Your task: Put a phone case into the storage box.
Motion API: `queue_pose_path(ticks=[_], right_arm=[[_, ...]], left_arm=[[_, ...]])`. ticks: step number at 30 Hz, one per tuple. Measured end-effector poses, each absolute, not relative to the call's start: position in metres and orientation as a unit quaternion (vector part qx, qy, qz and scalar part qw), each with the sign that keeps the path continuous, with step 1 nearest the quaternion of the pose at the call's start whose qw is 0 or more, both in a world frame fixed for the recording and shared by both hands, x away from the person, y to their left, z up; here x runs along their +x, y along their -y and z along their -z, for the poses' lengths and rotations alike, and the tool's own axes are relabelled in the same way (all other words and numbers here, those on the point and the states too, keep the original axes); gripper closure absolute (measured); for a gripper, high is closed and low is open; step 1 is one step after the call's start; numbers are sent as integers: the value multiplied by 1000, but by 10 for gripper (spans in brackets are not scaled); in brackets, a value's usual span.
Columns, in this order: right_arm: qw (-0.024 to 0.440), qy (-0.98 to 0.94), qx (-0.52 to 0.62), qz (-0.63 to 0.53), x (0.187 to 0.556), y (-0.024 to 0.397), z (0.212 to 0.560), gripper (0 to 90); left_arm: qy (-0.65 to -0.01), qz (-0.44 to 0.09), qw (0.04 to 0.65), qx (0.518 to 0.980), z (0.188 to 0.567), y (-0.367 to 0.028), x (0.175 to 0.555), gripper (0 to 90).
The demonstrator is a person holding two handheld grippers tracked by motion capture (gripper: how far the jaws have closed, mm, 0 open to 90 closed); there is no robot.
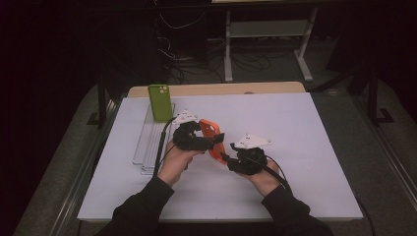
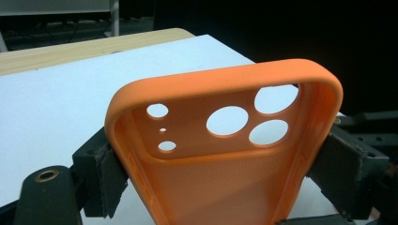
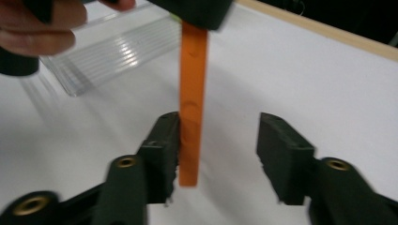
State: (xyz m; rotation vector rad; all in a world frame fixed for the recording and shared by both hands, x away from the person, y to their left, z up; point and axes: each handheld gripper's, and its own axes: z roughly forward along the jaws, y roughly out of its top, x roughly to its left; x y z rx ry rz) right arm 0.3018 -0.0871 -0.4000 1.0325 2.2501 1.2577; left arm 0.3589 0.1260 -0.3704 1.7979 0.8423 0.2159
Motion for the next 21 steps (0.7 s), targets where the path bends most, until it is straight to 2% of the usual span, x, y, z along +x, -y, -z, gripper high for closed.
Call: queue_pose_path(ticks=[4, 12, 18, 21], right_arm=[[165, -806, 366, -435, 305, 97, 401, 340], [138, -805, 365, -446, 309, 122, 400, 191], [158, -808, 355, -443, 305, 138, 402, 117], [164, -809, 349, -444, 304, 146, 404, 42]], left_arm=[[-354, -95, 540, 758, 370, -128, 359, 150], [-356, -94, 543, 755, 369, -130, 361, 151], [-356, -96, 541, 756, 368, -133, 362, 151], [-354, -96, 544, 754, 367, -134, 362, 151]])
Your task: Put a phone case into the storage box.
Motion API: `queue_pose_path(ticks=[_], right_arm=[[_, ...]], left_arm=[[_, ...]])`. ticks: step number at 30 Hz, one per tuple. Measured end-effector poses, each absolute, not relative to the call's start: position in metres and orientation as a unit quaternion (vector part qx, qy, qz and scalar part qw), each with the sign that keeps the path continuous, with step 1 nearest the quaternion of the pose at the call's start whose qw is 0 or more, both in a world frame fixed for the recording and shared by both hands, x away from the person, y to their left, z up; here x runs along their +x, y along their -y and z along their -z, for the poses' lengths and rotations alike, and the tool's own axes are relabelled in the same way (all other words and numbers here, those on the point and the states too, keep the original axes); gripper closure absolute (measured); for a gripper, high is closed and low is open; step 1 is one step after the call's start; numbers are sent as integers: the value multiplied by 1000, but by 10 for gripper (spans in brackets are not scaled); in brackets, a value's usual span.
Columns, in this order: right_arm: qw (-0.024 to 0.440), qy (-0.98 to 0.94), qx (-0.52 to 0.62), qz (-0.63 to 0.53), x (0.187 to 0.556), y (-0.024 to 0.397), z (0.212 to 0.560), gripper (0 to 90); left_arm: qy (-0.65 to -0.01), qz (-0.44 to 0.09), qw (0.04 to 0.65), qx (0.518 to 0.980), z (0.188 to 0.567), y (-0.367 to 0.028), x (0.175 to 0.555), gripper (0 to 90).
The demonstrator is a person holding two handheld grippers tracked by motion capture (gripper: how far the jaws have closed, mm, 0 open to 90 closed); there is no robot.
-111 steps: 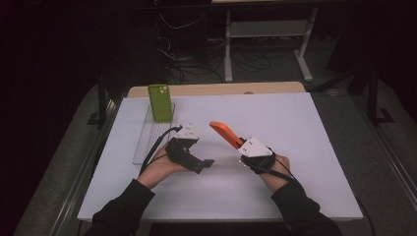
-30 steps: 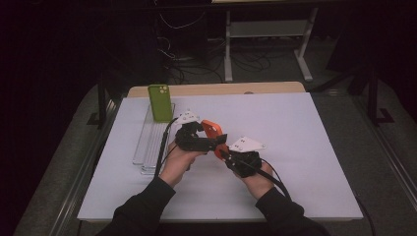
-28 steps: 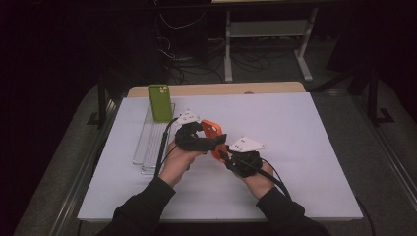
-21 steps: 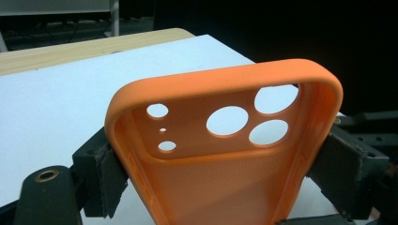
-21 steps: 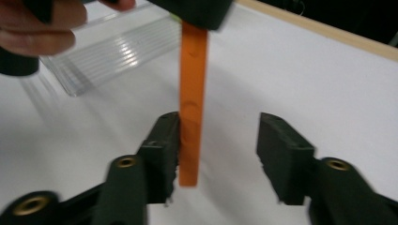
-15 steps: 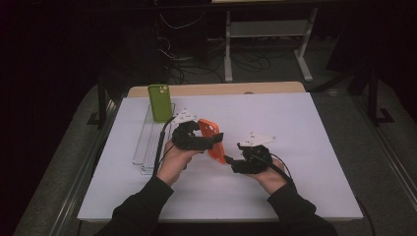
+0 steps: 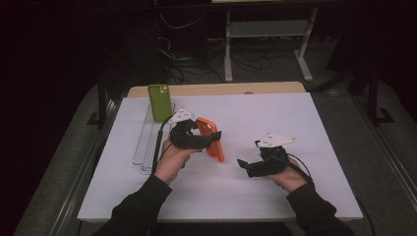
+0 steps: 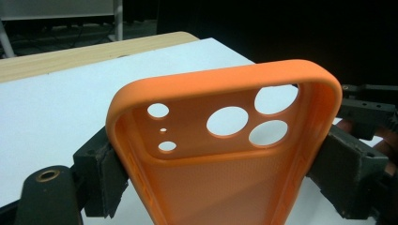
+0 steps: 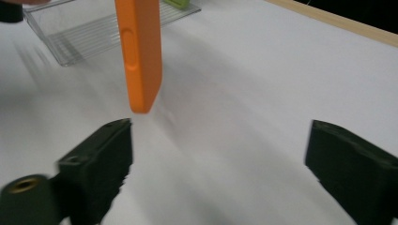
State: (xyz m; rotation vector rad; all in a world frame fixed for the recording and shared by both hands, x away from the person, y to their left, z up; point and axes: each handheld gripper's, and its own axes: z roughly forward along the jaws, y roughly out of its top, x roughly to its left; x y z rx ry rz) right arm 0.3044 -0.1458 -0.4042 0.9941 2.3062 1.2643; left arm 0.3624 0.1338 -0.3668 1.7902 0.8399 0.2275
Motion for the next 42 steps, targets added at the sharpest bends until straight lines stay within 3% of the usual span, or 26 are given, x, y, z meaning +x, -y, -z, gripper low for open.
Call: queue_pose_path(ticks=[3, 24, 42], right_arm=[[165, -810, 345, -444, 304, 154, 408, 0], [148, -812, 352, -441, 283, 195, 430, 0], [152, -814, 355, -434, 283, 195, 434, 0]], left_arm=[[-351, -102, 545, 755, 362, -136, 363, 151], [-346, -128, 557, 745, 325, -163, 378, 151], [-388, -230, 517, 727, 294, -209, 415, 150]])
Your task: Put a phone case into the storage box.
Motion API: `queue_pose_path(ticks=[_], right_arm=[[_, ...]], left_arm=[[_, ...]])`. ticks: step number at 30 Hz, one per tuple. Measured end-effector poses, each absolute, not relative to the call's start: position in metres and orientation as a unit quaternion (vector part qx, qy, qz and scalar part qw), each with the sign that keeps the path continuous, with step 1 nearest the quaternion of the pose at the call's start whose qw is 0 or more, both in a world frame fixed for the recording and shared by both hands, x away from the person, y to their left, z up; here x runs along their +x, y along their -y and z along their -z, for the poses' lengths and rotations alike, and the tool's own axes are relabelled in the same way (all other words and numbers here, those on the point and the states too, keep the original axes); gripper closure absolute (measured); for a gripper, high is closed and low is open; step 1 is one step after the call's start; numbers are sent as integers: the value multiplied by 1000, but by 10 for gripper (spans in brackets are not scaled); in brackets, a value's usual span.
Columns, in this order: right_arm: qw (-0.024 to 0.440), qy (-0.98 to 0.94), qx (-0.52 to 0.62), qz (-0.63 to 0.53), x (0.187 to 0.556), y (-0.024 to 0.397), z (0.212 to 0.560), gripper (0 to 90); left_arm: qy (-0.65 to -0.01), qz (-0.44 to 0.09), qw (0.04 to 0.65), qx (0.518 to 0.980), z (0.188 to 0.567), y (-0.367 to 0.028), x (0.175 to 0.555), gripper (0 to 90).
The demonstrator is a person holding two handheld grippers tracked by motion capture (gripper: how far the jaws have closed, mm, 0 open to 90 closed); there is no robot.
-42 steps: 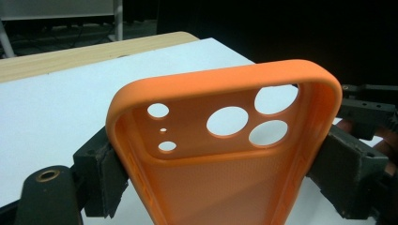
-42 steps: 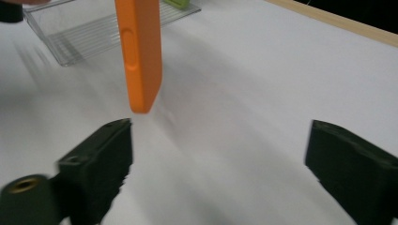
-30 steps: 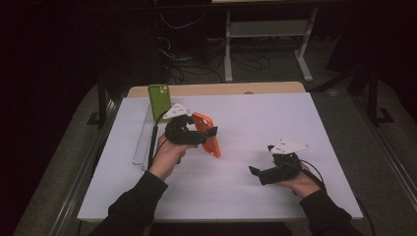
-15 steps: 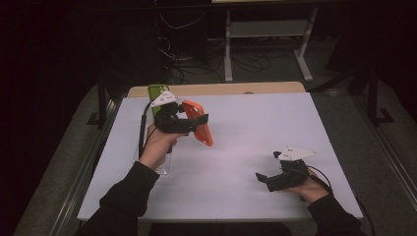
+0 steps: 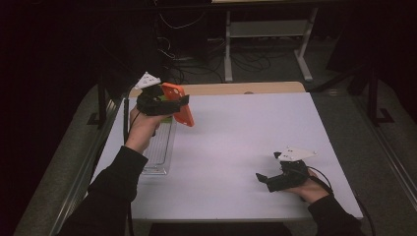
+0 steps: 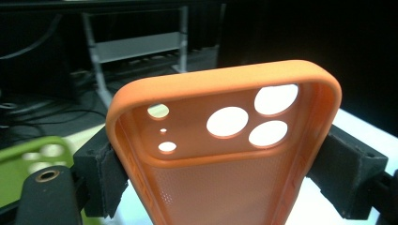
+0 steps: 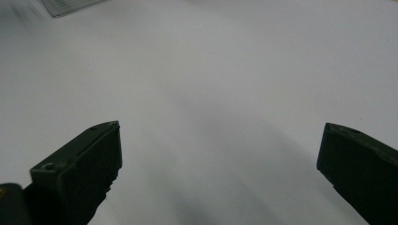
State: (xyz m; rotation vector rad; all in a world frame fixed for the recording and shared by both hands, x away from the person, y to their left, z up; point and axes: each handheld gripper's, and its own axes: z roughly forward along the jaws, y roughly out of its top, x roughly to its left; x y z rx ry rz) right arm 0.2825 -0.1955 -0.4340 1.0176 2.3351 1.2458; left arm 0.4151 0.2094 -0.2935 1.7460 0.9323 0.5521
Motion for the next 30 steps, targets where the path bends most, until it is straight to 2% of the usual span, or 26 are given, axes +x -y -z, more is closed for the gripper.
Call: queue_pose_path(ticks=[16, 30], right_arm=[[155, -814, 353, -435, 283, 196, 434, 0], [156, -814, 352, -435, 283, 196, 434, 0]], left_arm=[[-476, -301, 448, 694, 307, -240, 450, 149], [-518, -334, 382, 689, 333, -239, 471, 146]])
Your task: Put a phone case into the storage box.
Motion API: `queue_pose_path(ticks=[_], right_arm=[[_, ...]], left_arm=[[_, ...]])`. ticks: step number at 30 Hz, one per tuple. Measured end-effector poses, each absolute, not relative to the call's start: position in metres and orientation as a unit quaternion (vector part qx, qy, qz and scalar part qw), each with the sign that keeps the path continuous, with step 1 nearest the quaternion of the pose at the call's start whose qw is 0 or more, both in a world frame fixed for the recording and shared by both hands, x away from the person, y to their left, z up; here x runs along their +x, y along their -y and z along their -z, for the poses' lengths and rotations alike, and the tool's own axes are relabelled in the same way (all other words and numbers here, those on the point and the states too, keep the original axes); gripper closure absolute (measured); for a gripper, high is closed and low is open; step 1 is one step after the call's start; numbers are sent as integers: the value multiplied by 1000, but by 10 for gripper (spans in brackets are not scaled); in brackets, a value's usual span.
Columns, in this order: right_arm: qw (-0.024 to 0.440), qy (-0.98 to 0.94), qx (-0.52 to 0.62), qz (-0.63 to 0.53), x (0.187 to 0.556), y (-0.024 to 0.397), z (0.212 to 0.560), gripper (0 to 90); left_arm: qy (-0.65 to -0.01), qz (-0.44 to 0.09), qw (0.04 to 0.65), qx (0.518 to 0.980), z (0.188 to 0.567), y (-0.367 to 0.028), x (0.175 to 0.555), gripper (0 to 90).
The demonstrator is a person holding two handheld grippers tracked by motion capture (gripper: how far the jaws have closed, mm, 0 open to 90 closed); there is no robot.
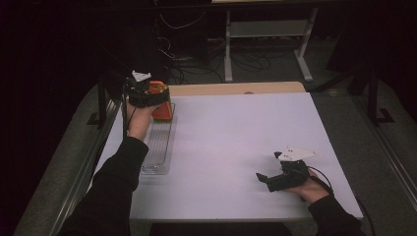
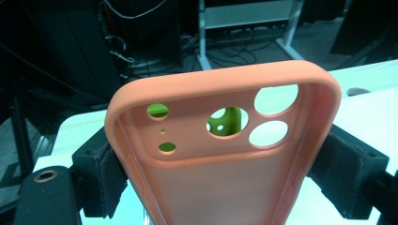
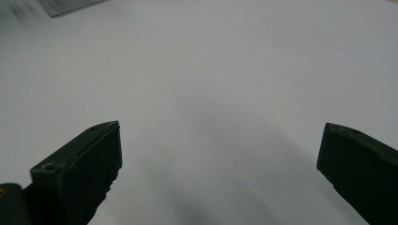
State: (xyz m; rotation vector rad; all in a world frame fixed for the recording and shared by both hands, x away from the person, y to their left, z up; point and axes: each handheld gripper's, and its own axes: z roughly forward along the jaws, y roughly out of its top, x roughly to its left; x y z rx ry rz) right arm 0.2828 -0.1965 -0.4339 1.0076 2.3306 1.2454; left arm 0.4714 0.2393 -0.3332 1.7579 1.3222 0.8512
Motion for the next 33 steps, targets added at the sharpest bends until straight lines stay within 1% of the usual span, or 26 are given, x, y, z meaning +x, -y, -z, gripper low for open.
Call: queue_pose_path(ticks=[3, 15, 22, 29, 31, 33], right_arm=[[157, -813, 353, -435, 283, 197, 434, 0], [157, -814, 352, -434, 282, 198, 434, 0], [158, -814, 351, -434, 283, 197, 434, 0], [155, -814, 353, -434, 282, 197, 434, 0], [154, -815, 354, -433, 282, 197, 434, 0], [154, -814, 356, -433, 281, 197, 434, 0]], left_arm=[[-522, -341, 372, 688, 341, -236, 474, 145], [-548, -338, 339, 685, 366, -238, 484, 140], [-554, -337, 340, 681, 374, -235, 486, 138], [-550, -347, 343, 678, 377, -233, 488, 131], [-551, -345, 348, 675, 377, -234, 489, 122], [-554, -340, 351, 674, 378, -235, 489, 90]])
